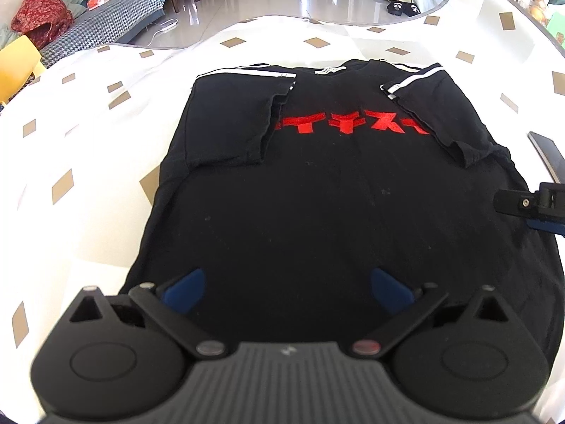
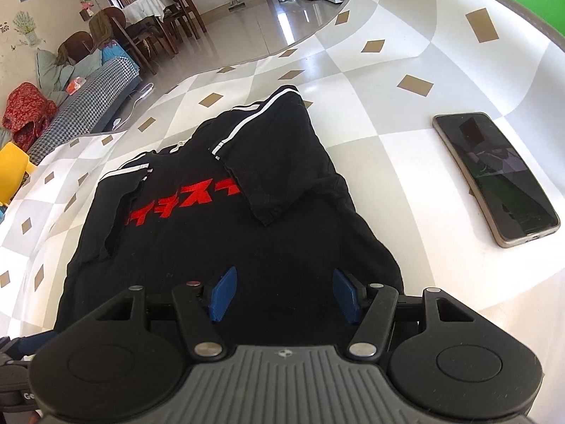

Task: Fold clothes
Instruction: 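Lower the right tool onto the shirt hem edge and close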

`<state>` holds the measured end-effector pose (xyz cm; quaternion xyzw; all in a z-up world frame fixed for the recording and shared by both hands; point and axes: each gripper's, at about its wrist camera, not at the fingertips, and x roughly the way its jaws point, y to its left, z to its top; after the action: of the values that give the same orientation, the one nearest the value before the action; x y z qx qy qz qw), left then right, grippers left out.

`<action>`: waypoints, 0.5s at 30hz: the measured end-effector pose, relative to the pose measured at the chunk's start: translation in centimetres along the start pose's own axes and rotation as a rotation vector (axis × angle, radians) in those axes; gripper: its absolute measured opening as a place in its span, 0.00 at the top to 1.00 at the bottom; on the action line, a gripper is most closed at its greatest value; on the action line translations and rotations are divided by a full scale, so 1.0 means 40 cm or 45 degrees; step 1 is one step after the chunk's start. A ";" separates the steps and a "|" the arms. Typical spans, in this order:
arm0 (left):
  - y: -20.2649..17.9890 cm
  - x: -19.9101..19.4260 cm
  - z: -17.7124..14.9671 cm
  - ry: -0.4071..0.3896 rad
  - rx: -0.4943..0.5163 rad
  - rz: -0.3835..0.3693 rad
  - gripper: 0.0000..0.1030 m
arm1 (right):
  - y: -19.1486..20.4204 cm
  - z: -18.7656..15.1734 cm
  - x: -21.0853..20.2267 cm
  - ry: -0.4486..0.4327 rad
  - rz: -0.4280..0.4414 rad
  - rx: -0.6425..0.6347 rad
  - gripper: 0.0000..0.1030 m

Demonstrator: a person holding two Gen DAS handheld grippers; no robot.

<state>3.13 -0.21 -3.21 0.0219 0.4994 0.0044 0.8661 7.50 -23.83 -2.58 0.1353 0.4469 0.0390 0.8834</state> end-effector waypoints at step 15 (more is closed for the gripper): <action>0.103 0.030 0.098 -0.017 0.000 0.051 0.00 | -0.087 0.129 0.076 -0.073 -0.013 0.069 0.43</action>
<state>7.19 3.80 -2.11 0.0318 0.4931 0.0217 0.8691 13.27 -27.64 -3.01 0.1579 0.4230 0.0185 0.8921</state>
